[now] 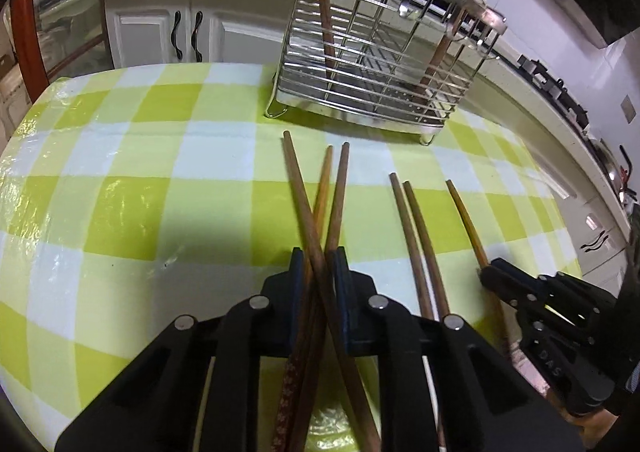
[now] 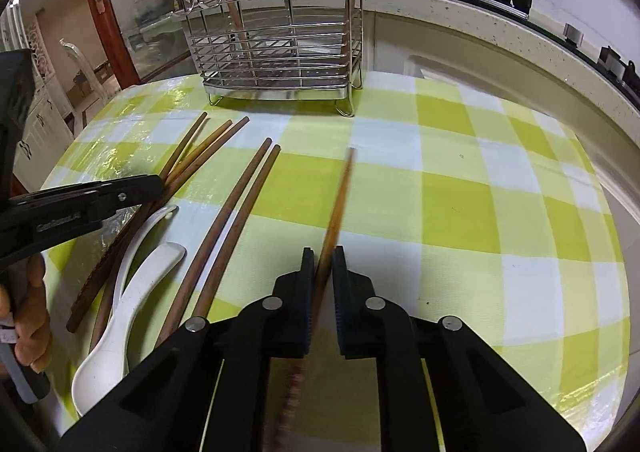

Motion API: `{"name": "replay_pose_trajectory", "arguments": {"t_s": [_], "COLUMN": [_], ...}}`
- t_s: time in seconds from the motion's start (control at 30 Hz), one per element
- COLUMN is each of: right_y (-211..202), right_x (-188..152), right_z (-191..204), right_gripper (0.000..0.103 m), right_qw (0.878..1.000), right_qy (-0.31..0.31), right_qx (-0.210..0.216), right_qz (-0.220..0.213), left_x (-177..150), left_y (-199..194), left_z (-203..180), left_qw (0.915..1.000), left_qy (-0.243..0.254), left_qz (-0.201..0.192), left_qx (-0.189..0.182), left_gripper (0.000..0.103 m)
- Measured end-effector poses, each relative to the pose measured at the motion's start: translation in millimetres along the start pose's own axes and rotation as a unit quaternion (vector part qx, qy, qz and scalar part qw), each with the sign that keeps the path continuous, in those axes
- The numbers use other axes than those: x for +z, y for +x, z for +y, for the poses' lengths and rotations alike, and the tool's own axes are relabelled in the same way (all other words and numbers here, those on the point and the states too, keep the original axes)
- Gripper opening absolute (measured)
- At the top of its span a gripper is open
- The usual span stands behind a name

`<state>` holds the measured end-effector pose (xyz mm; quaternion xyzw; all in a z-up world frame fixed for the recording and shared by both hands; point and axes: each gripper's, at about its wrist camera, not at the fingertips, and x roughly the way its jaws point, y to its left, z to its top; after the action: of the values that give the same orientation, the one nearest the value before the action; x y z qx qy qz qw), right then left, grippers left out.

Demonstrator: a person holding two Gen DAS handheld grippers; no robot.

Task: Organize utensils
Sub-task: 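Lower the right tool onto a patterned chopstick and close it, then grasp a plain chopstick with the left tool while the right tool holds its chopstick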

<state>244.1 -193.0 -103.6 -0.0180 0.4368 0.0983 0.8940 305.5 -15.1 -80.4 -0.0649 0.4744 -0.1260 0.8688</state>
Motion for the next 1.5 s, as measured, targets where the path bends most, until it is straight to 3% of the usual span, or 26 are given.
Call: {"name": "replay_pose_trajectory", "arguments": {"t_s": [0.23,0.57,0.97,1.33,1.47,1.5], "right_y": [-2.1,-6.7,-11.0,-8.3,-6.8,-6.3], "right_x": [-2.5,-7.3,-12.1,-6.5,-4.9,-4.4], "right_z": [-3.2,-8.6,-18.4,-19.5,-21.6,-21.5], "right_gripper": [0.008,0.008,0.008,0.008,0.008,0.008], "right_qw": [1.0,1.0,1.0,0.999,0.999,0.999], "right_qy": [0.004,0.014,0.024,0.024,0.026,0.025], "right_qx": [0.005,0.006,-0.002,-0.007,-0.005,-0.006], "right_qz": [0.001,0.003,0.006,0.023,0.024,0.024], "left_x": [4.0,1.3,-6.8,-11.0,-10.9,-10.6], "left_y": [1.0,-27.5,-40.8,-29.9,-29.3,-29.2], "left_z": [-1.2,17.5,71.2,61.8,59.5,59.2], "left_qw": [1.0,0.9992,0.9975,0.9949,0.9944,0.9948], "left_qy": [0.006,-0.032,-0.059,0.0,0.005,0.004], "left_qz": [0.001,-0.01,0.015,0.038,0.04,0.04], "left_qx": [0.006,-0.024,0.036,0.094,0.097,0.093], "left_gripper": [0.01,0.009,0.006,0.008,0.009,0.013]}}
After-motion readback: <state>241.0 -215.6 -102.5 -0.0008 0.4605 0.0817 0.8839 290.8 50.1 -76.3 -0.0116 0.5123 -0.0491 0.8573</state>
